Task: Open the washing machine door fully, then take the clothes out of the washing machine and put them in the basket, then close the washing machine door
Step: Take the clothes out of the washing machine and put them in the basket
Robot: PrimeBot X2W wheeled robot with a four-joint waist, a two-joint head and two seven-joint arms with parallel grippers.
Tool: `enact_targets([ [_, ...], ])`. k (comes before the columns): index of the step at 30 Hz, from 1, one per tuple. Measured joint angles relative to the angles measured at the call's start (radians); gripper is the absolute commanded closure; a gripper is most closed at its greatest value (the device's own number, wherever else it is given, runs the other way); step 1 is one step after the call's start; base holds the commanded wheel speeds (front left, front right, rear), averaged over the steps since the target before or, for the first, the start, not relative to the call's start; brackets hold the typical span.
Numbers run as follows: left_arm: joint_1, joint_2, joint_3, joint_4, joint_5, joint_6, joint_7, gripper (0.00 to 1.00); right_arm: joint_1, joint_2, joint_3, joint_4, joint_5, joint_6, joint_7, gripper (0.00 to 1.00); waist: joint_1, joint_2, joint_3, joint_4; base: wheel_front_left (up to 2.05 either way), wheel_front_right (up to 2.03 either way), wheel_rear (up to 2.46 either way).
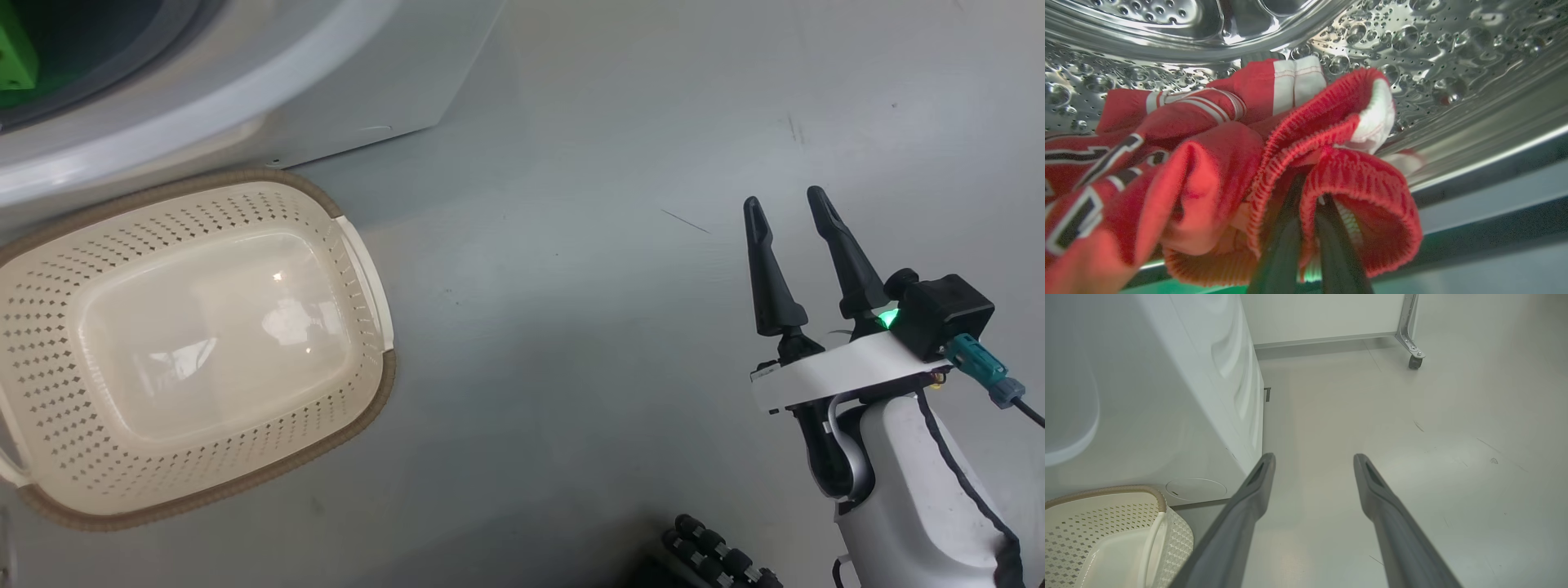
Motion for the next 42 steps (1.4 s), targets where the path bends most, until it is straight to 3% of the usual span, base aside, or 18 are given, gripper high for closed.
enact_targets([
  [15, 0.009, -0.024, 0.005, 0.008, -0.001, -0.002, -0.211, 1.0, -0.006, -0.003, -0.057, 0.0, -0.012, 0.001, -0.002, 0.0, -0.0001, 0.0, -0.046, 0.047, 0.0, 0.0, 0.0],
  [35, 0.248, -0.129, 0.042, -0.09, -0.018, -0.001, -0.602, 1.0, 0.031, -0.026, -0.104, 0.016, -0.039, 0.004, -0.002, 0.0, -0.0001, 0.0, -0.181, 0.146, 0.0, 0.0, 0.0],
  [42, 0.356, -0.16, 0.041, -0.145, -0.018, 0.001, -0.61, 1.0, 0.065, -0.037, -0.116, 0.023, -0.045, 0.004, -0.003, 0.0, -0.0001, 0.0, -0.238, 0.179, 0.0, 0.0, 0.0],
])
